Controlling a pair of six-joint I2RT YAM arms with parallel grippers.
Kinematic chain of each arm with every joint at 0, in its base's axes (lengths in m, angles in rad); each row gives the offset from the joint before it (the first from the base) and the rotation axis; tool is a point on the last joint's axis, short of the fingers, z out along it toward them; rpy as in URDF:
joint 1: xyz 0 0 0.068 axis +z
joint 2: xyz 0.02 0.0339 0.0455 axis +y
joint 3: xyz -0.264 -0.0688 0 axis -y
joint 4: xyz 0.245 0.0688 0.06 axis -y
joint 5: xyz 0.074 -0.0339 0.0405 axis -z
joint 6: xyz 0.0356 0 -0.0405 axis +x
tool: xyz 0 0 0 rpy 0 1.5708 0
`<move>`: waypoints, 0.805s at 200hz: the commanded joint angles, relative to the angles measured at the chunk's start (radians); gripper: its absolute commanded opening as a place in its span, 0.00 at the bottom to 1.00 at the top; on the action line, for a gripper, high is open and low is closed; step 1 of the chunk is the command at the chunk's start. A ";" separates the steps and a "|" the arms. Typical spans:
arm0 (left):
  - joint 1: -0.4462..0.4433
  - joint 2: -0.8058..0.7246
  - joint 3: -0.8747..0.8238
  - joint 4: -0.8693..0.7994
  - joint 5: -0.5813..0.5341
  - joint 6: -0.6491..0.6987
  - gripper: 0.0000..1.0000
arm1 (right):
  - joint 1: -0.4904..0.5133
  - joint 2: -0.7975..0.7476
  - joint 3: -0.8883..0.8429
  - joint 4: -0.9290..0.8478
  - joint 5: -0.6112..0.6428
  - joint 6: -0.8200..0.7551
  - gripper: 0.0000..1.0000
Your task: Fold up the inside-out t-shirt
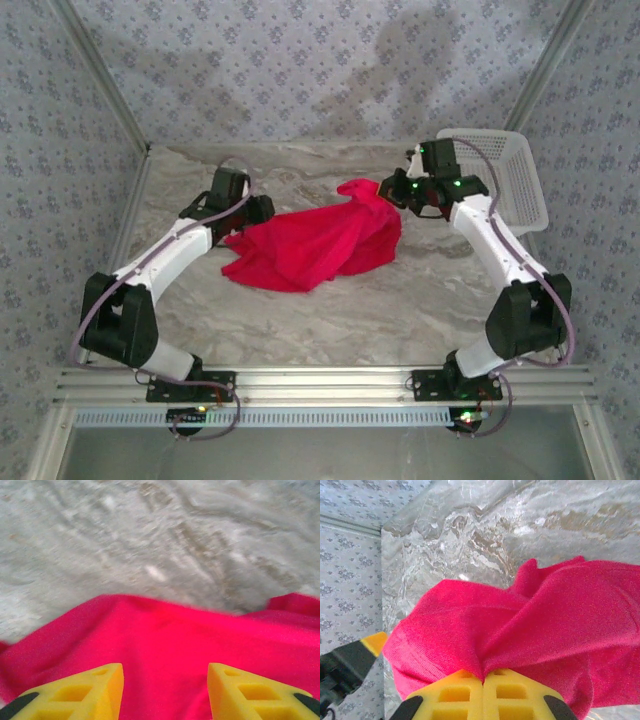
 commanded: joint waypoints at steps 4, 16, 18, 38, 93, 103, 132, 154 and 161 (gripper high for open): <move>-0.002 0.040 -0.039 -0.057 0.006 0.039 0.49 | 0.001 0.014 -0.014 -0.036 -0.032 -0.038 0.00; -0.005 0.077 -0.025 -0.052 0.026 0.037 0.51 | 0.001 0.020 -0.018 -0.016 -0.049 -0.030 0.00; -0.006 0.084 -0.023 -0.052 0.031 0.038 0.51 | 0.001 0.022 -0.018 -0.016 -0.050 -0.028 0.00; -0.021 0.151 0.015 -0.056 0.051 0.050 0.53 | 0.001 0.028 -0.008 -0.021 -0.055 -0.029 0.00; -0.056 0.346 0.128 -0.078 0.027 0.079 0.09 | -0.011 0.030 0.007 -0.048 -0.056 -0.047 0.00; -0.045 0.351 0.177 -0.148 -0.009 0.092 0.00 | -0.023 0.032 0.031 -0.097 -0.056 -0.055 0.00; 0.011 0.213 0.357 -0.349 -0.121 0.159 0.00 | -0.102 0.028 0.152 -0.266 0.096 -0.124 0.00; 0.061 0.083 0.485 -0.443 -0.174 0.197 0.00 | -0.169 0.012 0.194 -0.317 0.159 -0.124 0.00; 0.075 0.050 0.508 -0.448 -0.176 0.200 0.00 | -0.187 0.004 0.198 -0.318 0.161 -0.116 0.00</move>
